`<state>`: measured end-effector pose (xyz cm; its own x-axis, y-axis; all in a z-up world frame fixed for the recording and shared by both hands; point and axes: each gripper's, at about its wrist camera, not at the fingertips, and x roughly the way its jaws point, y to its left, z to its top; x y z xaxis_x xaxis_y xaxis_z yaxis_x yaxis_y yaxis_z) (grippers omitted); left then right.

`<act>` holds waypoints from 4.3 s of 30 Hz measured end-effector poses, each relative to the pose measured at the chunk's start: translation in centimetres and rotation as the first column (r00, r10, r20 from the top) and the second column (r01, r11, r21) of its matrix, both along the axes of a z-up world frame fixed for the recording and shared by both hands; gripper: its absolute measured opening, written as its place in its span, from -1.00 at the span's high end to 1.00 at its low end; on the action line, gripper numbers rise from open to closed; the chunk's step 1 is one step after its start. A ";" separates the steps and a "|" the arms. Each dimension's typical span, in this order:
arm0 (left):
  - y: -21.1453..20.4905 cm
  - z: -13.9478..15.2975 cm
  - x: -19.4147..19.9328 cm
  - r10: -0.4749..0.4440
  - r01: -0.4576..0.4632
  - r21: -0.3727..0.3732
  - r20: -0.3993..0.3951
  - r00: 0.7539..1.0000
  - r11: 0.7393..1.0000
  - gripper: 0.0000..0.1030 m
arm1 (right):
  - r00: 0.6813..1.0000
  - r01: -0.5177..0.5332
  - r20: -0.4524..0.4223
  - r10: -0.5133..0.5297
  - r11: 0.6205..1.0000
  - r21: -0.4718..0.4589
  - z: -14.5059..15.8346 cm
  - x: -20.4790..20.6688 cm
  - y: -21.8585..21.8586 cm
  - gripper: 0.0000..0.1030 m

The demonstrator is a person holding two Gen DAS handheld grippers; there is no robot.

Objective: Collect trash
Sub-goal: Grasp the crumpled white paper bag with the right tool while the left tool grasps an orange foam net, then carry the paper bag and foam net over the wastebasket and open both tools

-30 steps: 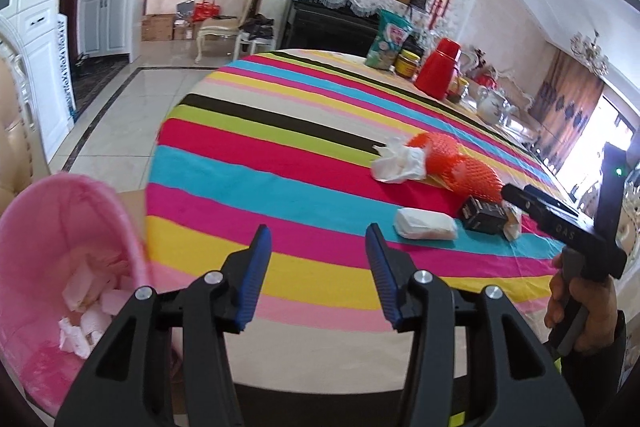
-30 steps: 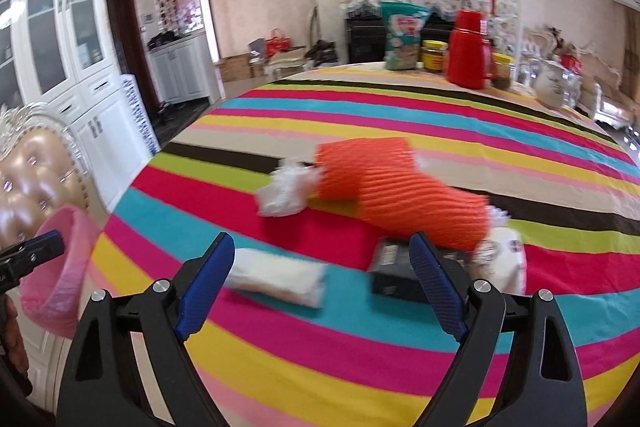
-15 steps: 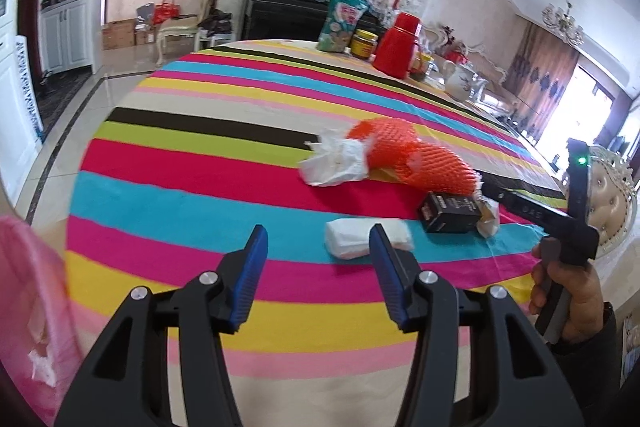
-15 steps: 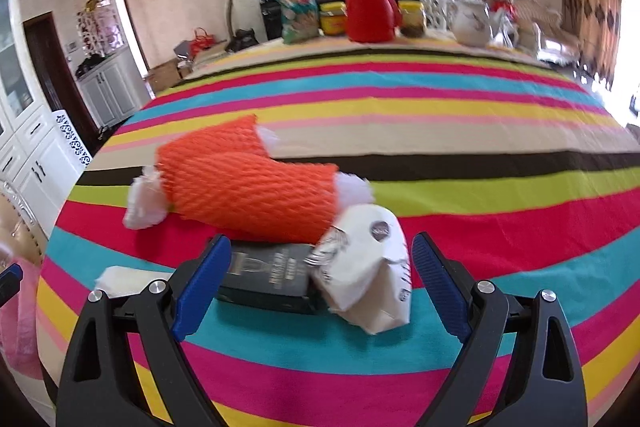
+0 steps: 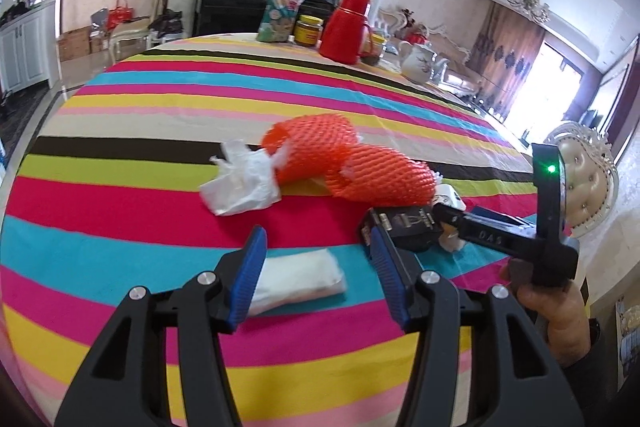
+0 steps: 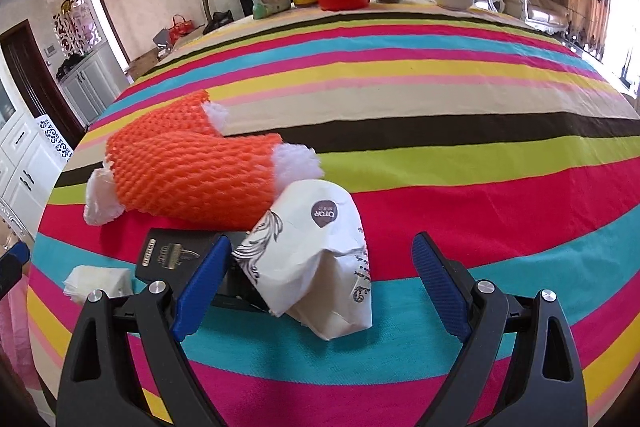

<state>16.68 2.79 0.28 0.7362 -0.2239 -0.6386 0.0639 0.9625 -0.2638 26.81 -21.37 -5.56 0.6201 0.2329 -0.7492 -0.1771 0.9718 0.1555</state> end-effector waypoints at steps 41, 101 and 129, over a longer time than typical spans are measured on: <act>-11.5 -2.3 13.6 -0.291 0.300 0.242 -0.073 0.954 0.923 -0.50 | 0.993 0.107 0.045 -0.109 0.993 0.051 1.6 -0.9 -5.0 -0.21; 10.0 5.3 -10.5 0.196 -0.202 0.061 0.097 0.976 0.977 0.67 | 0.982 -0.108 0.154 0.107 0.994 -0.004 6.0 -9.5 4.2 -0.21; 28.7 4.2 -31.0 0.598 -0.604 0.048 0.103 0.795 0.795 0.64 | 0.822 -0.542 0.162 0.545 0.838 -0.067 7.8 -21.5 27.7 -0.21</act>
